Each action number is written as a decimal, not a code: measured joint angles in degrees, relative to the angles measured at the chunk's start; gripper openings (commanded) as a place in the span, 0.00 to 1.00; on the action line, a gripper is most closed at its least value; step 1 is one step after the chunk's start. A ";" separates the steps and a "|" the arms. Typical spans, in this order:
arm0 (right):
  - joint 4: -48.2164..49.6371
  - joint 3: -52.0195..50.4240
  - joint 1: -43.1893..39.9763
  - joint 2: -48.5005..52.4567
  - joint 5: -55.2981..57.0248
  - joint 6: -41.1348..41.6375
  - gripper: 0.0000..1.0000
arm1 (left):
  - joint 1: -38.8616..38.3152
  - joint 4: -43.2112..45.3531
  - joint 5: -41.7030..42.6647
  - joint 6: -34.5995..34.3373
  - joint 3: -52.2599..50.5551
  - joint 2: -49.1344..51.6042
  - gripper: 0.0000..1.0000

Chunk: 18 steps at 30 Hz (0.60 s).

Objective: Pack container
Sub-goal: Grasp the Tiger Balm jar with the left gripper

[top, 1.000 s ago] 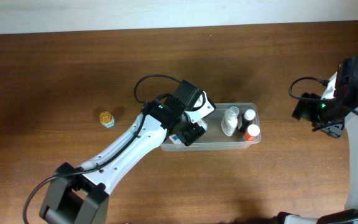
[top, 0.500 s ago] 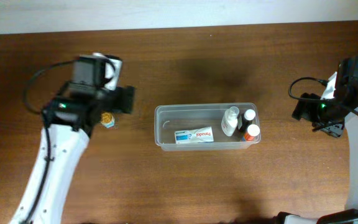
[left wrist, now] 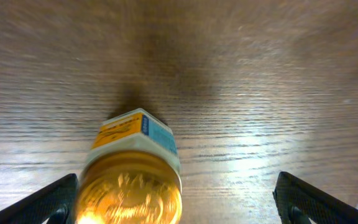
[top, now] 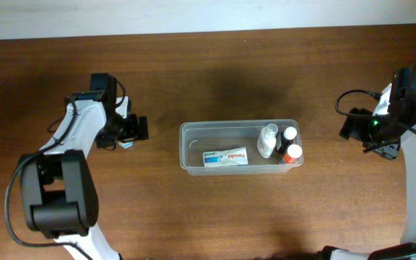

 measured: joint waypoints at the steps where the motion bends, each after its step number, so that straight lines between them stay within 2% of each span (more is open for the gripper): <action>1: 0.00 0.00 0.00 0.02 0.00 0.00 0.79 | 0.02 0.04 0.15 -0.04 0.02 0.94 0.99; 2: -0.04 0.00 0.00 0.00 0.00 -0.02 0.79 | 0.02 0.04 0.15 -0.15 0.02 1.64 0.99; 6: -0.17 0.00 0.00 0.00 0.00 -0.07 0.79 | 0.02 0.07 -1.18 -0.63 0.02 3.56 0.79; 11: -0.17 0.00 0.00 0.00 0.00 -0.17 0.79 | 0.02 0.31 -5.27 -0.61 0.02 3.61 0.67; 15: -0.20 0.00 0.00 0.02 0.00 -0.20 0.79 | 0.02 1.55 -6.45 -0.68 0.02 3.61 0.54; 18: -0.17 0.00 0.00 0.02 0.00 -0.20 0.79 | 0.02 2.27 -6.86 -0.61 0.02 3.61 0.34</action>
